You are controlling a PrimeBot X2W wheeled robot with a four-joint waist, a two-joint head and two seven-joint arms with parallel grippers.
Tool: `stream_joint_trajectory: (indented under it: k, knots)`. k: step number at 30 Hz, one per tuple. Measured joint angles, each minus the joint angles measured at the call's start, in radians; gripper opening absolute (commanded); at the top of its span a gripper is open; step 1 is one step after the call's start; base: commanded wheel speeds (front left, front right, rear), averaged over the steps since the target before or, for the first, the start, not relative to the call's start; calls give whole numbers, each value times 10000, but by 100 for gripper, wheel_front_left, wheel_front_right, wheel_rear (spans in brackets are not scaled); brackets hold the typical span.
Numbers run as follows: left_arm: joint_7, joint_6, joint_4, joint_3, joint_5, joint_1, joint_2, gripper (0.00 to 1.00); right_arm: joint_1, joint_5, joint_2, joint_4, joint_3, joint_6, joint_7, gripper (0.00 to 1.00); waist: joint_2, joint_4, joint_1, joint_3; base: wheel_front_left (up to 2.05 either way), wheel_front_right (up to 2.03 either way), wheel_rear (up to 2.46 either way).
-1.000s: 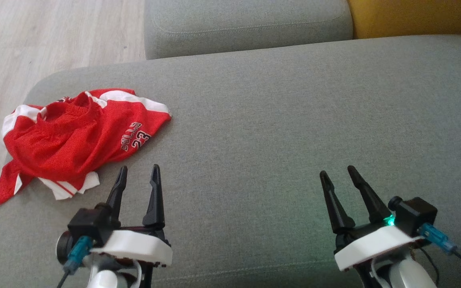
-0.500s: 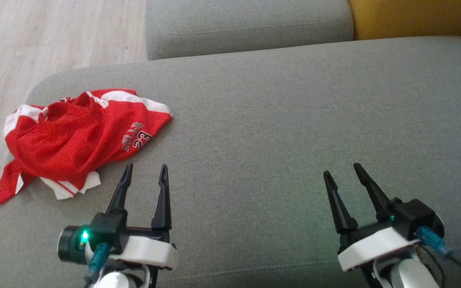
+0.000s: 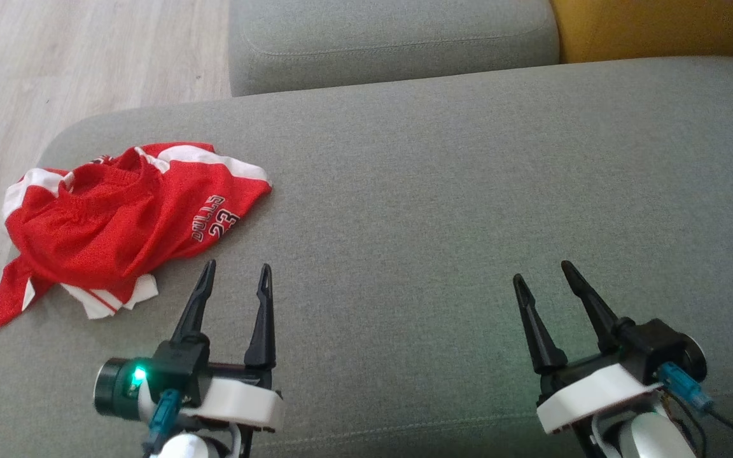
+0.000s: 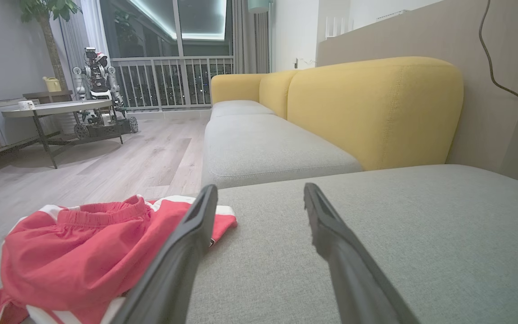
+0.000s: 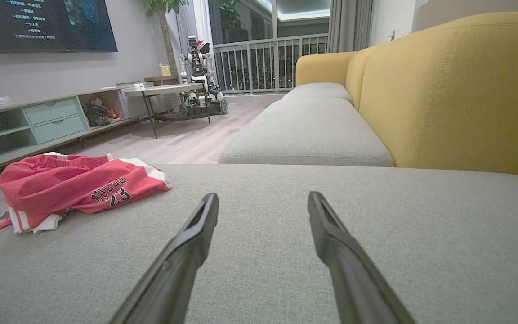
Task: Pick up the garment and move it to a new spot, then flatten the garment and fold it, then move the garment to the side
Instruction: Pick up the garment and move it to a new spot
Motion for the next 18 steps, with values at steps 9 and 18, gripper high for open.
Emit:
stream_joint_trajectory:
  k: [9,18]
  knots:
    - [0,-46,148,21,-29,11,-12,100,2,-33,-2,-4,12,0,0,100,0,174,0,-26,0,0,0]
    - [0,-27,159,71,-125,16,-25,100,29,-102,-4,-23,52,0,0,100,0,763,0,-19,0,0,0]
